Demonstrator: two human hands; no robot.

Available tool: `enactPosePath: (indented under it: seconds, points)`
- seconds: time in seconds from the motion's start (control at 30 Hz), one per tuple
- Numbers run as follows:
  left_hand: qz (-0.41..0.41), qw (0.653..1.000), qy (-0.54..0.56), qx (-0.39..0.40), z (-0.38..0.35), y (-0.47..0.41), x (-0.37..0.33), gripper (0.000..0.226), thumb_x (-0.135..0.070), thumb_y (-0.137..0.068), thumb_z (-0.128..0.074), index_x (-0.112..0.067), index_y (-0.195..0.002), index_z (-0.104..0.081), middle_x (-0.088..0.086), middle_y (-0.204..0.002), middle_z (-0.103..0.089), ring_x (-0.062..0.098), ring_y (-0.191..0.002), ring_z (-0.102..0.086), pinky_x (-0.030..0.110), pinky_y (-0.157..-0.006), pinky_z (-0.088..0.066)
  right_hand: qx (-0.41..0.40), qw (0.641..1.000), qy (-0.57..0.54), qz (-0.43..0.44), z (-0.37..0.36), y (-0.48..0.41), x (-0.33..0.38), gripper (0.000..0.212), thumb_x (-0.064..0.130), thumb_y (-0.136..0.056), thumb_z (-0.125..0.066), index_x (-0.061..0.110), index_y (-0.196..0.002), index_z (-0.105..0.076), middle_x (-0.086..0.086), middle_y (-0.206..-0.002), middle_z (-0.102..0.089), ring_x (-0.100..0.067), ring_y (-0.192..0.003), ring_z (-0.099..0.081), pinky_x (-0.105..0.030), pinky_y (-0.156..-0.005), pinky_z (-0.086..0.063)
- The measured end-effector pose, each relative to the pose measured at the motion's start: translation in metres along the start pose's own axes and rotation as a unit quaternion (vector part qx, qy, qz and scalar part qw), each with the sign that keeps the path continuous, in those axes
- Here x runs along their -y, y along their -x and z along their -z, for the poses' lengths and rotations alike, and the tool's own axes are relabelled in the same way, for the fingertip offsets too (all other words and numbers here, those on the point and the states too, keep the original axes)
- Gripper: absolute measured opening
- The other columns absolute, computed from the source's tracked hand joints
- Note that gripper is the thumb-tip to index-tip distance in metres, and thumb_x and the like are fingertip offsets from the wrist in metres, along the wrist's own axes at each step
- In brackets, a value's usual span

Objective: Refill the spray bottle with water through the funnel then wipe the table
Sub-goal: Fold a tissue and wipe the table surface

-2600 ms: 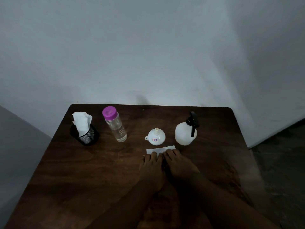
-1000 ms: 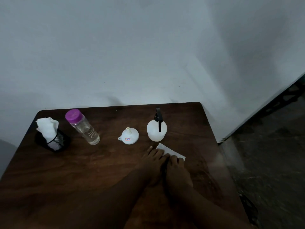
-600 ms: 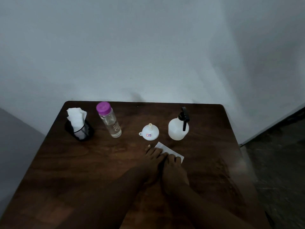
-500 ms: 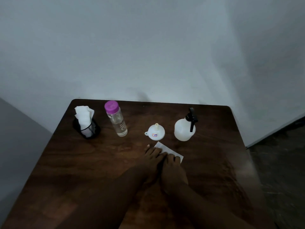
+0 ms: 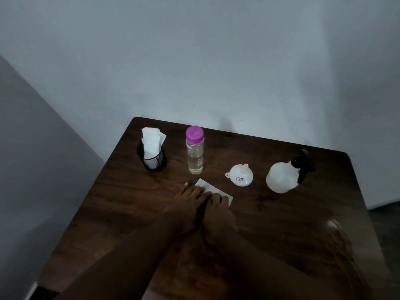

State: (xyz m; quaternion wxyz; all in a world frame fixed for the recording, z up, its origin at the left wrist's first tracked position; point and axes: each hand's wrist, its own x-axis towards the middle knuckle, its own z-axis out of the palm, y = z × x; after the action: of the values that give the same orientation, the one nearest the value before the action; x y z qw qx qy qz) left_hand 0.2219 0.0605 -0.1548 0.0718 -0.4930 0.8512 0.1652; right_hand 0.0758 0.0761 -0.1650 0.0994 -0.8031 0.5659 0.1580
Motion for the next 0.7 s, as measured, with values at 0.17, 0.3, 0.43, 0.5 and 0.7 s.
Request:
enactPosePath:
  seconds: [0.17, 0.3, 0.43, 0.5, 0.7]
  points:
    - [0.026, 0.999, 0.002, -0.036, -0.007, 0.019, 0.035, 0.083, -0.053, -0.082, -0.024, -0.023, -0.159, -0.024, 0.010, -0.164, -0.028, 0.028, -0.155, -0.019, 0.047, -0.124, 0.005, -0.006, 0.996, 0.073, 0.050, -0.001, -0.029, 0.031, 0.059, 0.033, -0.096, -0.046, -0.002, -0.143, -0.036, -0.025, -0.136, -0.047, -0.039, -0.118, -0.047, -0.052, -0.102, -0.036]
    - [0.057, 0.997, 0.000, -0.051, -0.012, 0.033, 0.063, 0.075, -0.051, -0.089, -0.030, -0.024, -0.159, -0.026, 0.009, -0.164, -0.031, 0.029, -0.153, -0.024, 0.051, -0.125, -0.001, 0.003, 0.995, 0.078, 0.065, 0.004, -0.046, 0.056, 0.065, 0.038, -0.095, -0.048, 0.001, -0.147, -0.033, -0.024, -0.143, -0.042, -0.039, -0.126, -0.043, -0.052, -0.107, -0.036]
    - [0.093, 0.994, 0.015, -0.058, -0.013, 0.048, 0.085, 0.072, -0.049, -0.091, -0.028, -0.022, -0.158, -0.029, 0.010, -0.162, -0.035, 0.030, -0.152, -0.028, 0.053, -0.126, -0.005, -0.019, 0.981, 0.142, 0.131, 0.020, -0.054, 0.078, 0.067, 0.038, -0.093, -0.050, 0.000, -0.145, -0.035, -0.023, -0.139, -0.046, -0.038, -0.121, -0.045, -0.053, -0.104, -0.036]
    - [0.110, 0.993, 0.011, -0.052, -0.010, 0.056, 0.094, 0.076, -0.052, -0.089, -0.020, -0.022, -0.159, -0.028, 0.011, -0.162, -0.034, 0.030, -0.152, -0.027, 0.054, -0.126, -0.006, -0.040, 0.976, 0.153, 0.152, 0.027, -0.058, 0.086, 0.067, 0.039, -0.091, -0.052, 0.000, -0.143, -0.037, -0.021, -0.137, -0.048, -0.036, -0.119, -0.044, -0.051, -0.103, -0.035]
    - [0.159, 0.984, 0.034, -0.075, -0.013, 0.077, 0.105, 0.071, -0.051, -0.094, -0.022, -0.023, -0.157, -0.034, 0.013, -0.157, -0.042, 0.034, -0.145, -0.040, 0.054, -0.123, -0.015, -0.055, 0.967, 0.155, 0.194, 0.032, -0.068, 0.104, 0.069, 0.040, -0.085, -0.055, 0.001, -0.140, -0.040, -0.019, -0.129, -0.051, -0.035, -0.113, -0.045, -0.052, -0.099, -0.038]
